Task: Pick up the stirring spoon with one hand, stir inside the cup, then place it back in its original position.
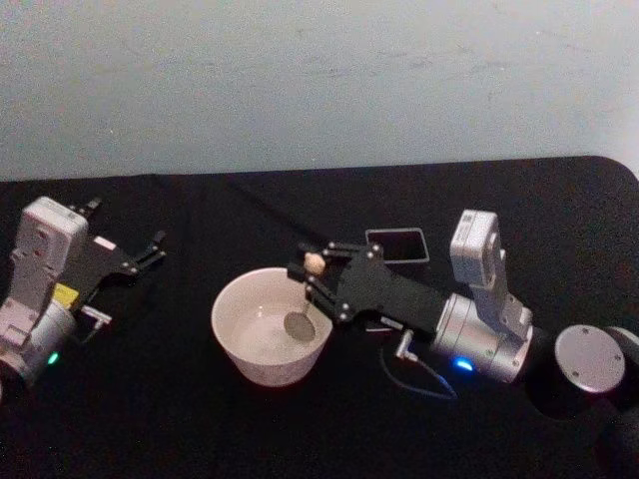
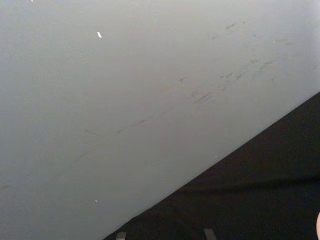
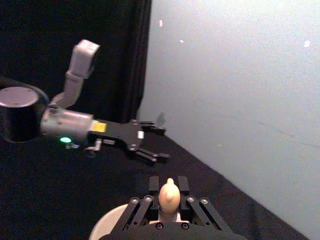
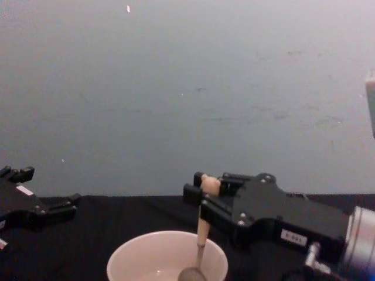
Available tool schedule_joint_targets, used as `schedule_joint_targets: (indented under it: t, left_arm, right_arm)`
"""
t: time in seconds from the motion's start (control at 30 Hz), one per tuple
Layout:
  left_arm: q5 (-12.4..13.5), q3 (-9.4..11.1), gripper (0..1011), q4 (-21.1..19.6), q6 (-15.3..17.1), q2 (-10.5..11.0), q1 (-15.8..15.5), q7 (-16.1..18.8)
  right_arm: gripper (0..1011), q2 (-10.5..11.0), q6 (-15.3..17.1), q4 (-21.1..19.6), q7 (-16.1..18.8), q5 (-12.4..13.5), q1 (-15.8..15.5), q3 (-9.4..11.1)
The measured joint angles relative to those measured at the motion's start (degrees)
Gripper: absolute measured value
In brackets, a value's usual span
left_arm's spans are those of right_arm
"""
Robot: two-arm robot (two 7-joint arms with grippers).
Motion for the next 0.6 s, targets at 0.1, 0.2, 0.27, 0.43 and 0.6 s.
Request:
schedule_joint_targets:
  t: [0.1, 0.2, 0.27, 0.43, 0.6]
  left_arm:
    - [0.00, 0.00, 1001, 0.00, 0.00, 0.00, 0.00, 0.00]
    - [0.00, 0.00, 1001, 0.00, 0.00, 0.00, 0.00, 0.00]
    - [0.00, 0.00, 1002, 0.00, 0.00, 0.00, 0.00, 0.00]
    - [0.00, 0.00, 1001, 0.00, 0.00, 0.00, 0.00, 0.00]
    - [0.00, 0.00, 1001, 0.00, 0.00, 0.00, 0.00, 0.00]
  right_arm:
    - [213, 0.56, 0.21, -1.20, 0.68, 0.37, -0.69, -0.51]
    - [213, 0.60, 0.42, -1.88, 1.14, 0.69, -0.99, -1.11]
    - [213, 0.25, 0.54, -1.91, 1.21, 0.76, -0.92, -1.62]
    - [213, -1.29, 0.73, -0.59, 0.41, 0.39, 0.12, -2.46]
    - [213, -3.33, 0.66, 2.30, -1.44, -0.87, 1.92, -2.81]
